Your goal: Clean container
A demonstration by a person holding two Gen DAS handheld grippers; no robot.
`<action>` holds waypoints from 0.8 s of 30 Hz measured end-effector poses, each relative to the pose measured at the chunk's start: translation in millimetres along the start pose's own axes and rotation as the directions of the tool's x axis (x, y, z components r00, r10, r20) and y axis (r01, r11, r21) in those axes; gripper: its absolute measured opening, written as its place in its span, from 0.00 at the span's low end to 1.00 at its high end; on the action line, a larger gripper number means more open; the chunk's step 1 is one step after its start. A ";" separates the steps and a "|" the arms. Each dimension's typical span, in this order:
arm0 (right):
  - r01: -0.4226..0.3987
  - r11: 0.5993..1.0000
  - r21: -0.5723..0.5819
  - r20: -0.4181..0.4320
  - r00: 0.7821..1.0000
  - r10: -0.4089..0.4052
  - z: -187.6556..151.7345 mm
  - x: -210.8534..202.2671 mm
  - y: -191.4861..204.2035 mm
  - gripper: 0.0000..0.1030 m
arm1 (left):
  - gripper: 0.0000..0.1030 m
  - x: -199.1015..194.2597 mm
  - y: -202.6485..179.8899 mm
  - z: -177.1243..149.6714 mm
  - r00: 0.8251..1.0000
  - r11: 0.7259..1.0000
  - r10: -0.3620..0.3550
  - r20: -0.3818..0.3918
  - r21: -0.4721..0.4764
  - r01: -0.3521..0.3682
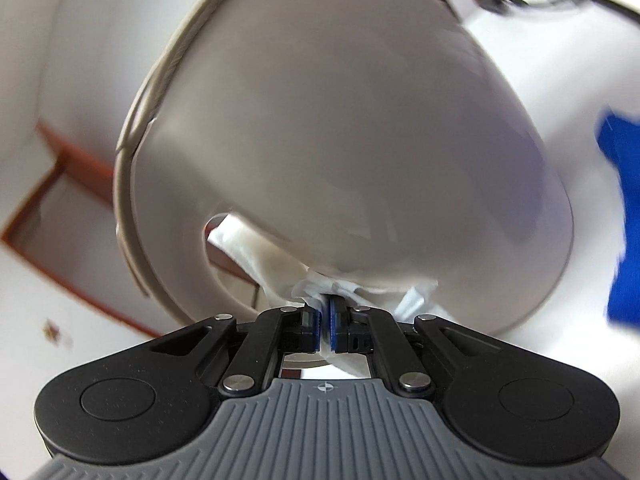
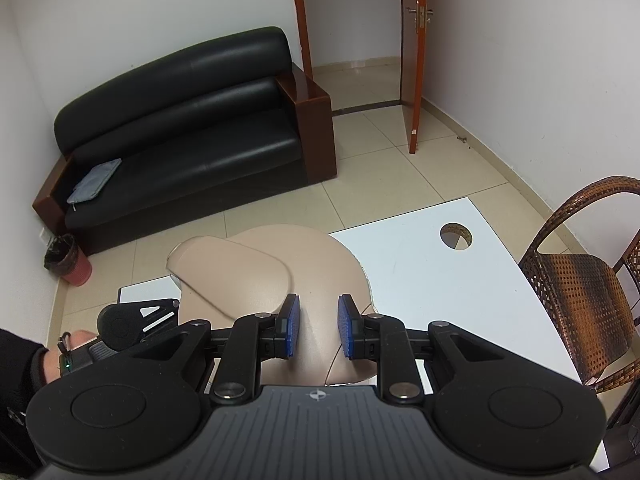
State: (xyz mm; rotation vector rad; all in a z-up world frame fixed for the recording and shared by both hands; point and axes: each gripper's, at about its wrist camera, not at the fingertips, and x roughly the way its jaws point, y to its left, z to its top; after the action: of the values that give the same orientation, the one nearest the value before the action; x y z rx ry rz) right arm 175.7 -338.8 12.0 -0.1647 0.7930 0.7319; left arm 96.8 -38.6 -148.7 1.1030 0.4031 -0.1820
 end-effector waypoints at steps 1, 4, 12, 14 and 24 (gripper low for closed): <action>0.000 1.000 0.001 0.001 1.000 0.000 0.0 0.0 -0.3 0.23 | 0.05 -0.9 -0.9 -0.3 1.000 1.000 0.003 0.005 0.029 -0.003; 0.000 1.000 0.009 0.005 1.000 0.000 -0.7 -0.3 0.2 0.23 | 0.05 -3.2 -2.3 0.5 1.000 0.995 0.011 0.012 0.101 -0.012; -0.001 1.000 0.025 0.026 1.000 0.001 -5.0 0.3 -2.0 0.23 | 0.05 -13.6 22.6 12.5 0.999 0.994 0.047 0.023 0.094 -0.049; -0.003 1.000 0.027 0.033 0.999 0.002 -6.6 0.1 -2.0 0.23 | 0.05 -18.9 28.8 18.1 0.998 0.993 0.056 0.032 0.097 -0.059; -0.018 0.999 0.044 0.054 0.998 0.016 -11.1 -0.8 -7.8 0.23 | 0.06 -20.0 25.5 31.7 0.997 0.982 0.079 0.005 0.170 -0.079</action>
State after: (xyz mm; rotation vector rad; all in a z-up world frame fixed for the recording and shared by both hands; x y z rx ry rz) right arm 173.9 -349.5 3.8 -0.0976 0.7594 0.7314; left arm 94.3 -56.7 -107.2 1.2849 0.3492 -0.1471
